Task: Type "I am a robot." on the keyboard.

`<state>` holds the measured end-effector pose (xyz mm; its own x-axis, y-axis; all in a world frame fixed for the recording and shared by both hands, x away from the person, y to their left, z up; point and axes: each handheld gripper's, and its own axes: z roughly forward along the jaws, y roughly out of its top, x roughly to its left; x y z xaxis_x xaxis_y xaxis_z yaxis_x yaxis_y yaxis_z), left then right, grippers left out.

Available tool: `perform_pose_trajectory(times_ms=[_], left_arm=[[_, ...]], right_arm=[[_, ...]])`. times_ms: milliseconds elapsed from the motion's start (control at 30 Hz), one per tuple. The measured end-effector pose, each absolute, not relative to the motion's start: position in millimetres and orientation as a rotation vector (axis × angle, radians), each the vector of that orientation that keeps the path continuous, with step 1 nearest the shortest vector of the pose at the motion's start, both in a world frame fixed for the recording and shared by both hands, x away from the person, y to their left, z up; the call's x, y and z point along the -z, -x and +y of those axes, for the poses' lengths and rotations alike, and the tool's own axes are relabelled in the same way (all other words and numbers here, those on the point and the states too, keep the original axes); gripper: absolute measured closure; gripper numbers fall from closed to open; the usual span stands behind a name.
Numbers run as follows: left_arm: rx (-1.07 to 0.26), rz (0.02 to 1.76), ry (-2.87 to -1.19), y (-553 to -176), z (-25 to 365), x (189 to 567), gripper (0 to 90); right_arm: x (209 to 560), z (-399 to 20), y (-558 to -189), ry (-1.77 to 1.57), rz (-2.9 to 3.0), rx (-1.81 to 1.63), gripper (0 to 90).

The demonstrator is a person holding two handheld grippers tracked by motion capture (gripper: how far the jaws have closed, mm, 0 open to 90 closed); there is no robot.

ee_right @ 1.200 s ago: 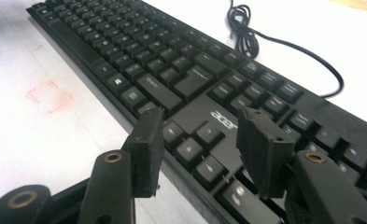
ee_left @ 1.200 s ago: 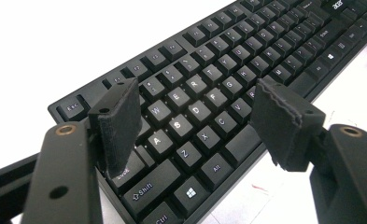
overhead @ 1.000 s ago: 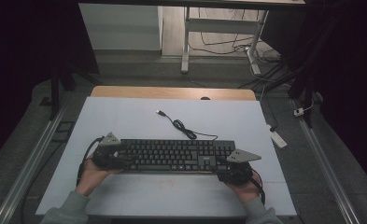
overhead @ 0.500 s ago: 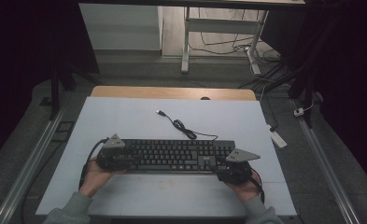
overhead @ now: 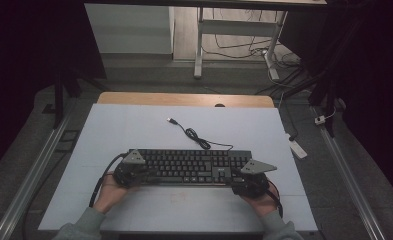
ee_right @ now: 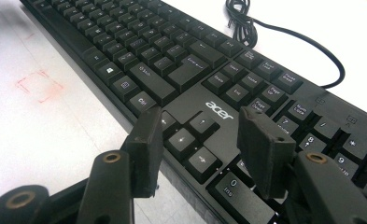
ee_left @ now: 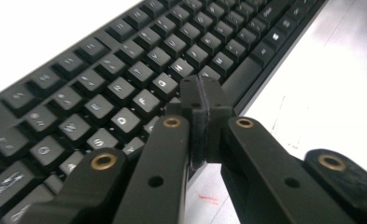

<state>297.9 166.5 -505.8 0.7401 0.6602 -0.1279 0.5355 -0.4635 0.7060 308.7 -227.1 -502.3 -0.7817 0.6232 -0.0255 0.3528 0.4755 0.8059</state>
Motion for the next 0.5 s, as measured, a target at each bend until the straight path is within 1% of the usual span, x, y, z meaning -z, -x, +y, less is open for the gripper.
perform_pose_trajectory(times_ms=[267, 500], left_arm=[[-0.204, 0.881, -2.215, -299.0, 152.8, 514.1, 88.6], [-0.197, 0.873, -2.234, -299.4, 148.3, 517.2, 88.6]], right_arm=[[503.4, -226.9, -309.2, -0.823, 2.412, -1.198, 50.7], [503.7, -226.5, -309.3, -0.82, 2.413, -1.192, 50.7]])
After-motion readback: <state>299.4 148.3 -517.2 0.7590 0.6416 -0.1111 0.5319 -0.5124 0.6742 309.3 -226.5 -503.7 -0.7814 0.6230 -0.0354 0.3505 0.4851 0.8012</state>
